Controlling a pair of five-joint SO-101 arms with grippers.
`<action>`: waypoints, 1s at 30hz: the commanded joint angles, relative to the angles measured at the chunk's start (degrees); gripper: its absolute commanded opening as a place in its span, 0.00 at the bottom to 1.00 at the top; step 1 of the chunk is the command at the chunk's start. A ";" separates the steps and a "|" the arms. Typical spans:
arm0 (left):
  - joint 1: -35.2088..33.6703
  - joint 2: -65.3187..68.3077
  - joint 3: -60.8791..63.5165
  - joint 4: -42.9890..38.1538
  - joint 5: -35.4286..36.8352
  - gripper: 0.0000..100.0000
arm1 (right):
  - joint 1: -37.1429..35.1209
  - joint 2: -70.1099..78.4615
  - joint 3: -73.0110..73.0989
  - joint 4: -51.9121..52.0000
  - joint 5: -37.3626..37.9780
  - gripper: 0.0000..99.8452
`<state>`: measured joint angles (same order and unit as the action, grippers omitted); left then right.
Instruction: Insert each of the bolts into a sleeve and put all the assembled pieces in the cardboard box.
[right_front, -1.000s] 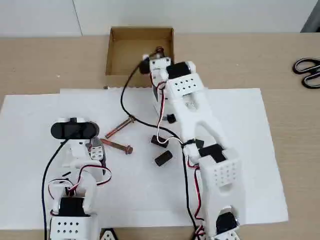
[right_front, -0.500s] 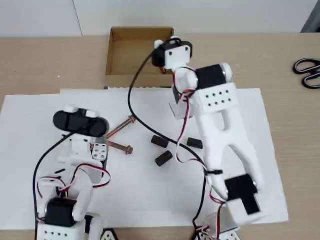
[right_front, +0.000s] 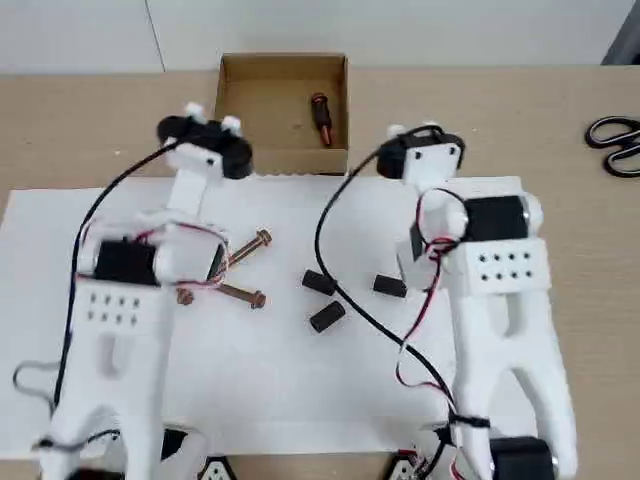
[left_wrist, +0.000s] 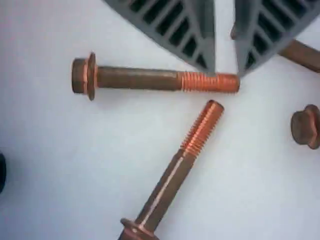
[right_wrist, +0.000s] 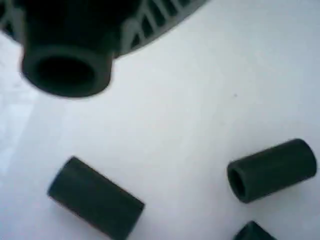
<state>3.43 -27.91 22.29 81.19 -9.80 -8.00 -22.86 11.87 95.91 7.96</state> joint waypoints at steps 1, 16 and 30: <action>0.35 10.02 -11.21 4.48 -2.46 0.03 | 1.01 -6.64 3.43 -0.04 0.62 0.00; 2.02 36.48 -27.21 8.35 -12.75 0.04 | 1.01 -20.88 14.59 -0.04 0.62 0.00; 4.04 52.40 -41.54 14.24 -17.32 0.09 | 1.10 -20.88 14.68 -0.04 0.62 0.00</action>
<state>6.51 23.87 -15.69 94.02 -25.98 -7.65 -42.46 26.73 95.91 7.96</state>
